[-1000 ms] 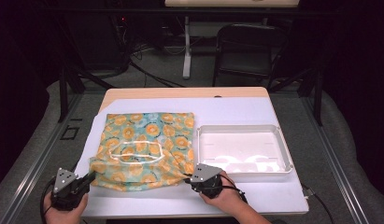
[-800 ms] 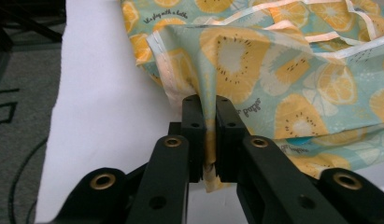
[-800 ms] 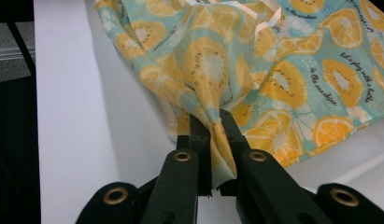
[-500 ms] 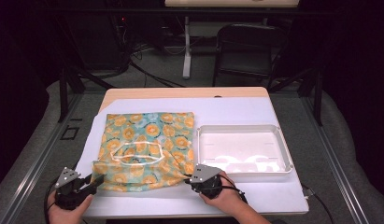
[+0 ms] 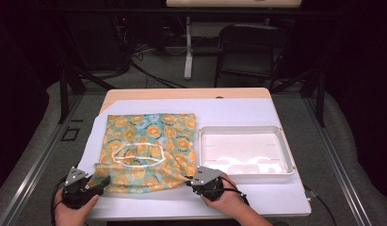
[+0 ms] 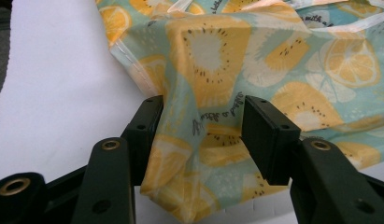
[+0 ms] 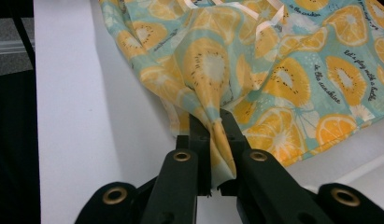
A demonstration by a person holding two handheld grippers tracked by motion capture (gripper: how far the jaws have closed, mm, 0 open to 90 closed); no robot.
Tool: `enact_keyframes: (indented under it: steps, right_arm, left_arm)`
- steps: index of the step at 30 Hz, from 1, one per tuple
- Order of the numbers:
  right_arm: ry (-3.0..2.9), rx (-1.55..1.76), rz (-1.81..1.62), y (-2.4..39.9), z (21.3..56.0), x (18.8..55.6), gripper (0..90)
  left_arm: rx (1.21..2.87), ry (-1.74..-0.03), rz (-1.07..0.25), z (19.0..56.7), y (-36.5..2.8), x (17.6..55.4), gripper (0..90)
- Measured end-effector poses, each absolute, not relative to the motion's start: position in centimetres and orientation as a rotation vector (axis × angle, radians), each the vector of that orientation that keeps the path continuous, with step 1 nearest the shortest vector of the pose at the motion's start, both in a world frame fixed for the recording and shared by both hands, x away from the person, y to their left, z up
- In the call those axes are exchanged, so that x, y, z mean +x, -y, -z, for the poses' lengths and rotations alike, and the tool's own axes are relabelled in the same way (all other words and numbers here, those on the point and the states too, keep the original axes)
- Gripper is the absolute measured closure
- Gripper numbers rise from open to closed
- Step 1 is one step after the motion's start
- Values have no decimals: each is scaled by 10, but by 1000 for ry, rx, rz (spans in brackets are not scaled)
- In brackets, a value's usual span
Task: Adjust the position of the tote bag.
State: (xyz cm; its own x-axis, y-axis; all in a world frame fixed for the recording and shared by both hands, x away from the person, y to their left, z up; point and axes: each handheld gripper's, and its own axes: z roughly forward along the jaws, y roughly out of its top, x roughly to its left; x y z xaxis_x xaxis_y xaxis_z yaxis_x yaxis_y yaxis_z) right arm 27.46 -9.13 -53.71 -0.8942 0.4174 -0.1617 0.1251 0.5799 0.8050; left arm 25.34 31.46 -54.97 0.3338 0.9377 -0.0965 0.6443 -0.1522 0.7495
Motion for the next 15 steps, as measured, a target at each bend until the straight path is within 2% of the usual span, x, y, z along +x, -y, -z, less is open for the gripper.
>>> enact_keyframes:
  steps: [4,7,15]
  right_arm:
    - [-2479,441,-1227,91,537,275,876]
    - [-2477,443,-1228,91,537,274,875]
    - [-2469,441,-1236,91,537,274,875]
  left_arm:
    - [1873,-1404,-520,553,-314,256,522]
    - [1877,-1416,-517,555,-313,256,572]
    - [1909,-1412,-499,556,-313,256,759]
